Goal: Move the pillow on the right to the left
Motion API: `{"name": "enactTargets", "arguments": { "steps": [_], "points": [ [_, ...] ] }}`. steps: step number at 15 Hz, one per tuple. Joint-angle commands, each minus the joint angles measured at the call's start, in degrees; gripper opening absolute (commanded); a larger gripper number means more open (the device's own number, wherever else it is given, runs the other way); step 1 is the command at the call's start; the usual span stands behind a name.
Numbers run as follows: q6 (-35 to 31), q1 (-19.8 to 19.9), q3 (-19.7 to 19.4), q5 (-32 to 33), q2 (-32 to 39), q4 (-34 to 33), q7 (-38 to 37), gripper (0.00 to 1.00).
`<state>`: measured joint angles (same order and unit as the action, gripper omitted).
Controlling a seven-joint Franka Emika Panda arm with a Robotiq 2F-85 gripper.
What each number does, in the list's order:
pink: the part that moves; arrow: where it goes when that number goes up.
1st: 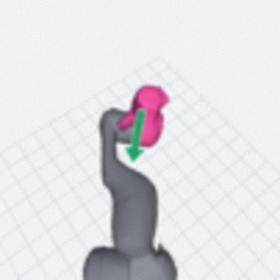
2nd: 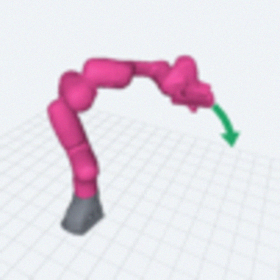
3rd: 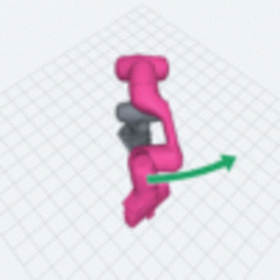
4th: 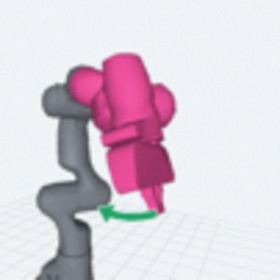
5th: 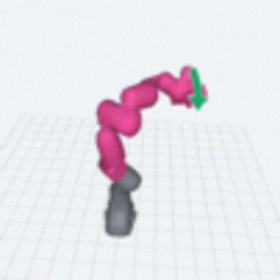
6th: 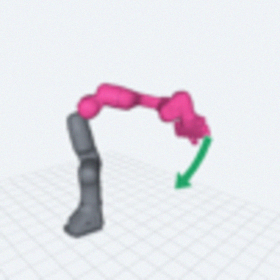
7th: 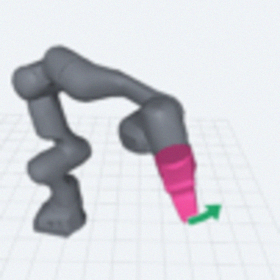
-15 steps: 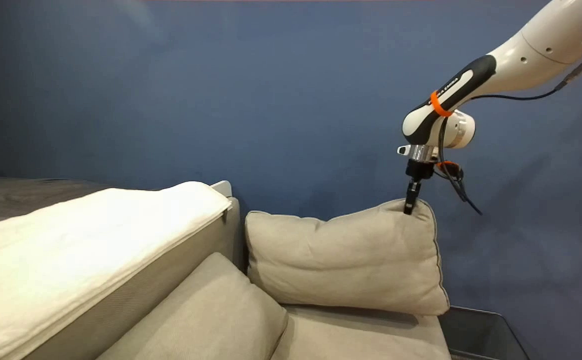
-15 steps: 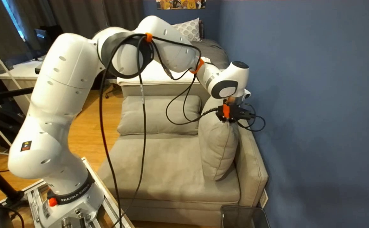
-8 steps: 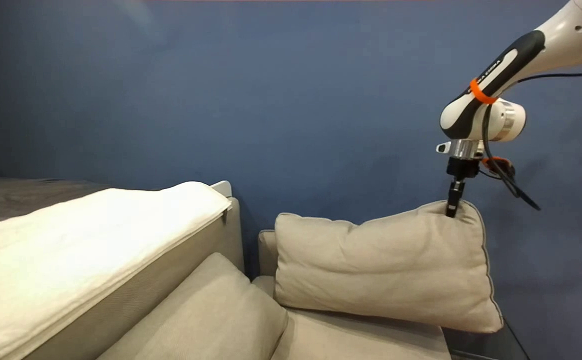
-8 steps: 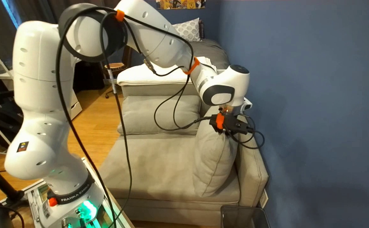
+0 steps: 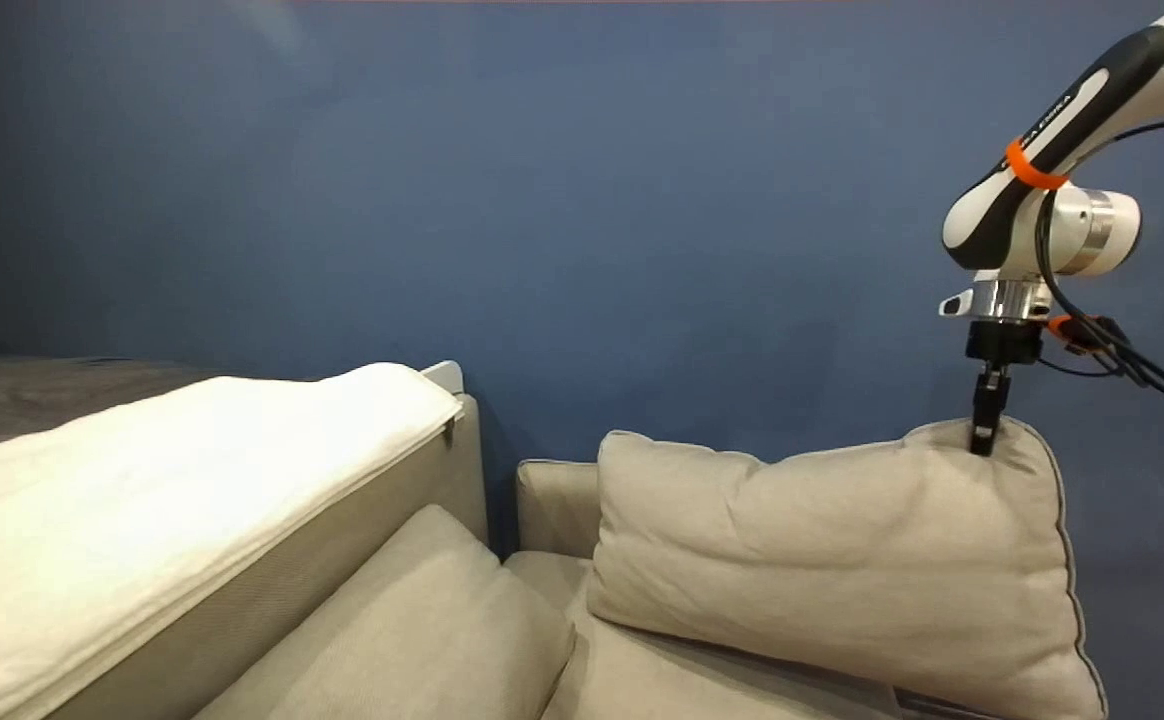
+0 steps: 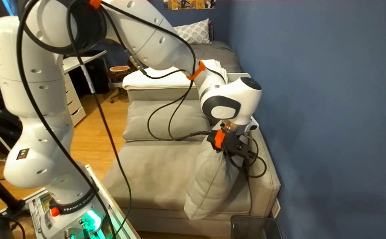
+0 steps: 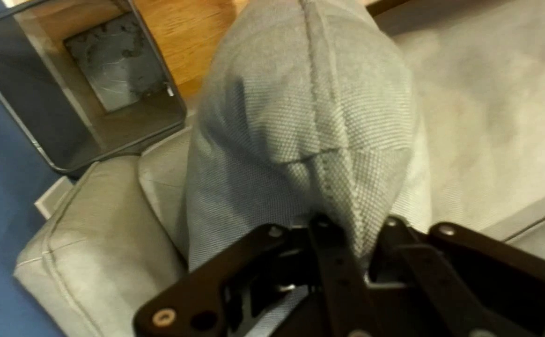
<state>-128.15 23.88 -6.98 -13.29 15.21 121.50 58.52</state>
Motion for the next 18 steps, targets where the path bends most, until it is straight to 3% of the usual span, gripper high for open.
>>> {"name": "enactTargets", "arguments": {
  "steps": [1, 9, 11, 12, 18],
  "points": [
    [8.9, 0.3, 1.1, -9.1, -1.9, 0.3, 7.2, 0.03],
    [25.1, -1.6, 1.8, -23.0, -1.4, -1.2, 16.0, 0.03],
    [24.9, -3.5, 1.9, -24.1, -1.3, -1.0, 17.0, 0.03],
    [22.7, -3.4, -0.1, -21.1, 0.1, -0.4, 15.2, 0.13],
    [22.9, -4.8, 0.3, -21.5, 0.1, -0.4, 15.6, 0.13]
  ]
}}
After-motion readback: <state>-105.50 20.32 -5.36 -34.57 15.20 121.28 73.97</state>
